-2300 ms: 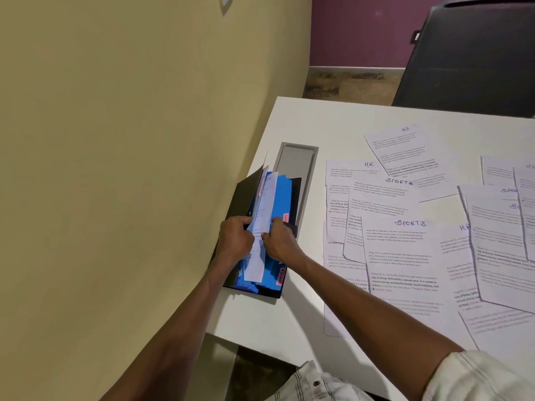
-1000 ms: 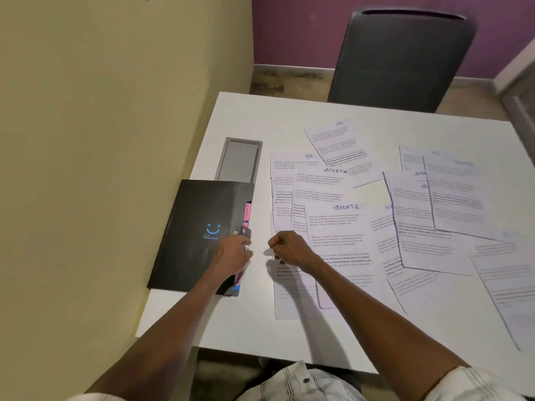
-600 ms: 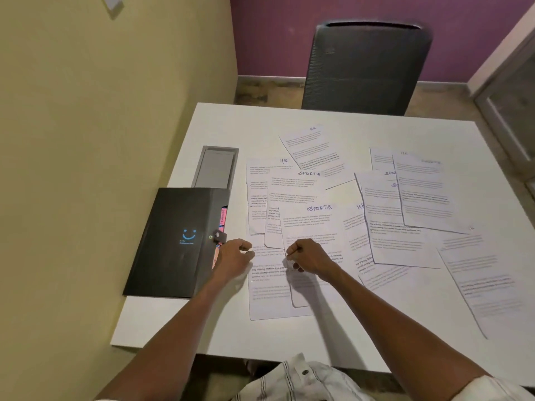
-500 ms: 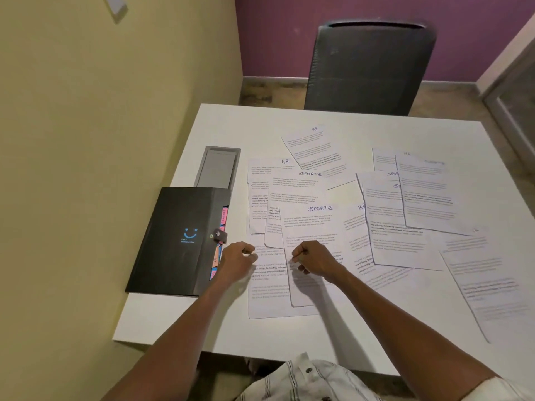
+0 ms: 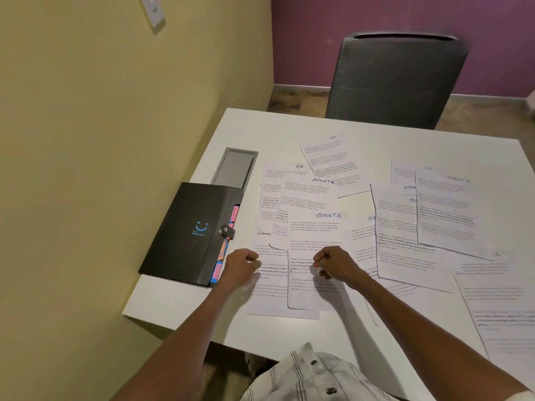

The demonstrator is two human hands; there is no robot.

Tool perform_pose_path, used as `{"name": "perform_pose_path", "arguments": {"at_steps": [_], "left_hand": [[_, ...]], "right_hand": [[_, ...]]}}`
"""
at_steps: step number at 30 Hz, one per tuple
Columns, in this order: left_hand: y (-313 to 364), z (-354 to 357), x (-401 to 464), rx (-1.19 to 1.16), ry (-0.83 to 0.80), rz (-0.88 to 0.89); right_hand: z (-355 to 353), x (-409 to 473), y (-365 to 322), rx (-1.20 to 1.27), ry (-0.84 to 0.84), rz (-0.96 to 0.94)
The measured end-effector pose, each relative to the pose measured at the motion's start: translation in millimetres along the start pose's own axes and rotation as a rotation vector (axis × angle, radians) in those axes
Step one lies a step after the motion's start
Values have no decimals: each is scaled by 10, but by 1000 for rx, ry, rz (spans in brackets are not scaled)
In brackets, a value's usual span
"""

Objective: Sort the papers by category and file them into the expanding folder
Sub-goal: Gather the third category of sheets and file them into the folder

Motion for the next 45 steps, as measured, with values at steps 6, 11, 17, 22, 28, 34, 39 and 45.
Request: {"name": "perform_pose_path", "arguments": {"at_steps": [6,11,17,22,28,34,39,45], "left_hand": [[115,68,-26,9,12,-15],[304,166,-18,49,20,15],[490,289,-22,48,39,20],[576,414,-55,37,38,-36],[469,504,-70,13,34,-126],[417,296,185,-17,40,-153],[466,39,583,-48,63,-165],[554,-108,1074,-141,43,-201]], "right_hand": [[-166,-88,136,13,30,-2],[-394,-181,255,11,58,-18],[-623,-232,413,0,93,-34],[-705,-233,550,-51,104,-45],[-573,-103,589,-206,98,-51],[-487,108,264,-309,129,-102],[-337,375,-67,-531,140,-230],[-277,690,-271,-762,59,-165]]}}
Point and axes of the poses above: each hand's wrist, its own x-axis towards the middle knuckle, its own z-axis out of the palm, y = z × x, the point moved 4 cm from there along x, towards the middle knuckle, and after that the axes turned 10 degrees about -y, right-handed, at the moved point
